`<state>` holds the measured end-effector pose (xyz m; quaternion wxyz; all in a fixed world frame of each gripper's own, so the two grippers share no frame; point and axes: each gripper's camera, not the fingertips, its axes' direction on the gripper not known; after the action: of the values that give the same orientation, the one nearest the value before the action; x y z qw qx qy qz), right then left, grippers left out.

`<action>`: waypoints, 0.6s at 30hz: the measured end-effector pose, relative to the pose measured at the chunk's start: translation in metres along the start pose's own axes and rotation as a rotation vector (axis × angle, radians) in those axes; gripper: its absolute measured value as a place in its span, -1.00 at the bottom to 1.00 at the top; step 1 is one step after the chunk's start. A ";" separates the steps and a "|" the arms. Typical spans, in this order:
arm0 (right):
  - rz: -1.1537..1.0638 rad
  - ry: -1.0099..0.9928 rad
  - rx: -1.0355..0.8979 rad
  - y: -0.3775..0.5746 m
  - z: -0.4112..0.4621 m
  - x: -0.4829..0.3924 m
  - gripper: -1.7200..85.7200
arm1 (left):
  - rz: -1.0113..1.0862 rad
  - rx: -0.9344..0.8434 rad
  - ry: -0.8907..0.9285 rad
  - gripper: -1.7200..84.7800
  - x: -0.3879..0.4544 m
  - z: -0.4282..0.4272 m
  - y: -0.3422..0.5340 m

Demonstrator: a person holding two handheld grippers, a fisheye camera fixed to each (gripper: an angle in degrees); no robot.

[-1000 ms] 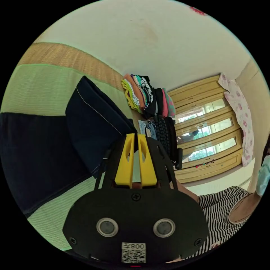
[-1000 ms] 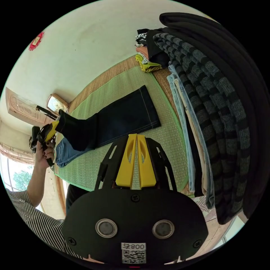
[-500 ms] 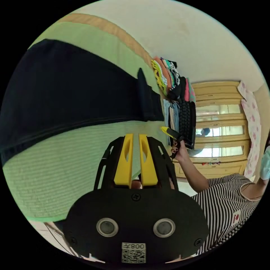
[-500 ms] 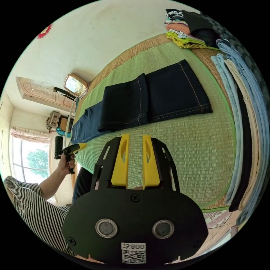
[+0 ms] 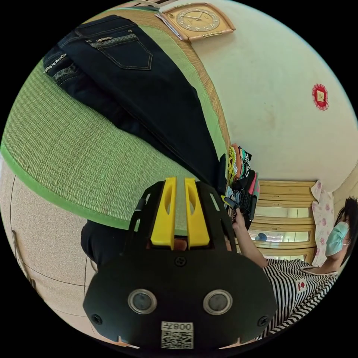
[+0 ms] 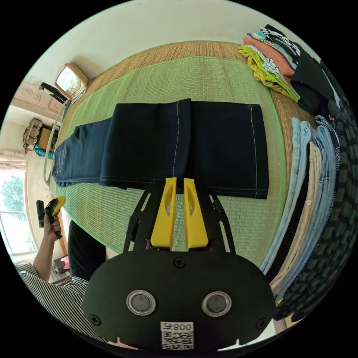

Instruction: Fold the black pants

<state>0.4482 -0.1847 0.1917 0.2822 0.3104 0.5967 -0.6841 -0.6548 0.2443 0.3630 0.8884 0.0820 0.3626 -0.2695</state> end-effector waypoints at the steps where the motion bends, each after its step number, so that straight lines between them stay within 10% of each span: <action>1: -0.013 0.033 0.034 0.000 -0.015 0.000 -0.88 | 0.013 0.002 0.008 -0.88 0.002 -0.002 -0.001; 10: 0.242 0.226 0.056 0.002 -0.066 0.054 -0.93 | 0.032 0.022 -0.008 -0.85 -0.003 -0.031 -0.011; 18: -0.153 0.087 0.044 -0.006 -0.029 -0.083 -0.82 | -0.111 0.219 -0.067 -0.81 -0.034 -0.098 -0.014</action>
<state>0.5006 -0.1535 0.2561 0.1958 0.2994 0.6153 -0.7024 -0.7410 0.2805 0.3163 0.8693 0.1494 0.3051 -0.3589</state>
